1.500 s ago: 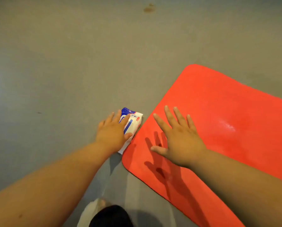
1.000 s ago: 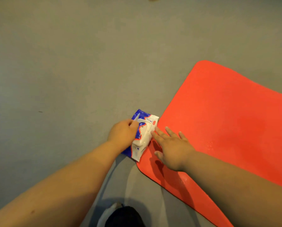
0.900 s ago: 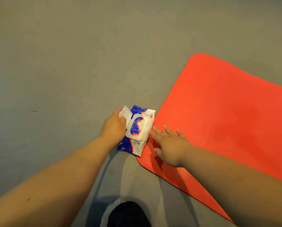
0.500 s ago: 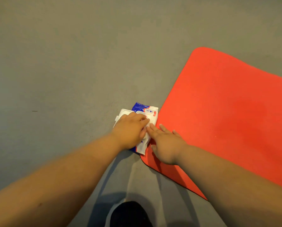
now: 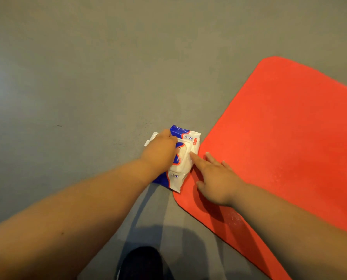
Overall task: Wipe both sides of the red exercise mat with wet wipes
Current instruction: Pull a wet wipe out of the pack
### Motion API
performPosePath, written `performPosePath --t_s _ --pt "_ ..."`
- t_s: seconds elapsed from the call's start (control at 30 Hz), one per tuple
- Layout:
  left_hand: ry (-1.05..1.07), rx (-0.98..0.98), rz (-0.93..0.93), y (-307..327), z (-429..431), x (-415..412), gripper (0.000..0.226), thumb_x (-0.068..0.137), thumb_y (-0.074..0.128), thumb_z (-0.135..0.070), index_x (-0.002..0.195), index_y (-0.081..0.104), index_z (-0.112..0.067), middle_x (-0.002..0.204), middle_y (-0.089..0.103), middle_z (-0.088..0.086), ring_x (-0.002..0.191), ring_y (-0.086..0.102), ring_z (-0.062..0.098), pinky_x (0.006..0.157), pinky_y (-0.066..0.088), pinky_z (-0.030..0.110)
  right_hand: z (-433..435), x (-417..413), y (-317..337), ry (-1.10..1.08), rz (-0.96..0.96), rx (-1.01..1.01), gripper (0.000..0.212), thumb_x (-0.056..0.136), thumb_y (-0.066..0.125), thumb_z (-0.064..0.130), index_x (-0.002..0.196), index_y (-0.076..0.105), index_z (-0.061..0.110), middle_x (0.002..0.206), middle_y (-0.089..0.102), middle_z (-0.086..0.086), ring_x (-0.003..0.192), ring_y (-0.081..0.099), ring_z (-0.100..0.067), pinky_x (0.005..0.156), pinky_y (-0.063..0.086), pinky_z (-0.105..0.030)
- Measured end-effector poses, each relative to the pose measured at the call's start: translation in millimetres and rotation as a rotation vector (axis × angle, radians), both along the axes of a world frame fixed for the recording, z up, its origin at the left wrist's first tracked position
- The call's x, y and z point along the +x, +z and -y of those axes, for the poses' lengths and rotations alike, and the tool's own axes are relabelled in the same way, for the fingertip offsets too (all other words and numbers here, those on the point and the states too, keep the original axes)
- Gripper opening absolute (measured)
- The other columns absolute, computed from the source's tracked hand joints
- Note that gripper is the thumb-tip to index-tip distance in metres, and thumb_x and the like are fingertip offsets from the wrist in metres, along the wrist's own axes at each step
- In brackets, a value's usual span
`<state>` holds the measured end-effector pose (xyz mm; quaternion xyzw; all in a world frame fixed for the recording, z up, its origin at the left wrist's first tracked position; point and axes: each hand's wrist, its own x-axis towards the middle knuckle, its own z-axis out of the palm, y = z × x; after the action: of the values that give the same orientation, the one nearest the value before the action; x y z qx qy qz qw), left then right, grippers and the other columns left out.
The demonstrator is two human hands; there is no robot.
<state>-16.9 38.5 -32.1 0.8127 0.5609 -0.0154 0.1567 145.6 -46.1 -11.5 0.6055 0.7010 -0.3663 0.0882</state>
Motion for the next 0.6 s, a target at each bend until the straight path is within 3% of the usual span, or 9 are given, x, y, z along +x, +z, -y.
performPosePath --t_s 0.17,0.27,0.43,0.53,0.6 --pt "-0.100 0.051 -0.077 -9 7 -7 0.034 0.099 0.047 -0.029 0.129 0.057 -0.016 0.124 0.051 0.003 0.110 0.053 0.016 0.093 0.040 0.024 6 -3 -8 -0.029 -0.054 0.015 0.079 0.091 0.047 0.024 0.150 -0.005 0.031 0.159 0.004 0.013 0.147 -0.003 -0.016 0.117 0.008 -0.049" --pt "-0.043 0.074 -0.062 -13 10 -4 0.033 0.100 0.047 -0.029 0.129 0.059 -0.016 0.126 0.051 0.004 0.113 0.051 0.016 0.096 0.039 0.024 8 -5 -14 -0.027 -0.063 0.033 0.081 0.090 0.047 0.025 0.150 -0.006 0.030 0.159 0.001 0.014 0.147 -0.003 -0.016 0.116 0.007 -0.050" --pt "0.052 0.034 -0.053 -14 -3 1 0.026 0.097 0.049 -0.031 0.109 0.070 -0.021 0.117 0.055 0.004 0.108 0.049 0.021 0.090 0.045 0.033 7 -6 -16 -0.027 -0.064 0.028 0.080 0.091 0.046 0.023 0.150 -0.008 0.030 0.159 -0.001 0.014 0.147 -0.005 -0.016 0.116 0.004 -0.049" --pt "-0.019 0.047 -0.093 -10 -5 0 0.027 0.098 0.046 -0.034 0.104 0.068 -0.021 0.115 0.054 0.001 0.106 0.049 0.019 0.087 0.044 0.033 2 -6 -17 -0.052 -0.066 0.056 0.079 0.090 0.044 0.020 0.151 -0.006 0.029 0.159 0.006 0.012 0.147 -0.004 -0.016 0.117 0.004 -0.049" --pt "-0.102 0.116 0.004 -6 -1 -7 0.019 0.096 0.049 -0.029 0.096 0.066 -0.020 0.113 0.057 -0.002 0.102 0.051 0.020 0.085 0.039 0.033 -2 -6 -16 -0.062 -0.062 0.089 0.079 0.089 0.043 0.019 0.151 -0.004 0.030 0.158 0.010 0.013 0.147 -0.004 -0.015 0.117 0.004 -0.049"
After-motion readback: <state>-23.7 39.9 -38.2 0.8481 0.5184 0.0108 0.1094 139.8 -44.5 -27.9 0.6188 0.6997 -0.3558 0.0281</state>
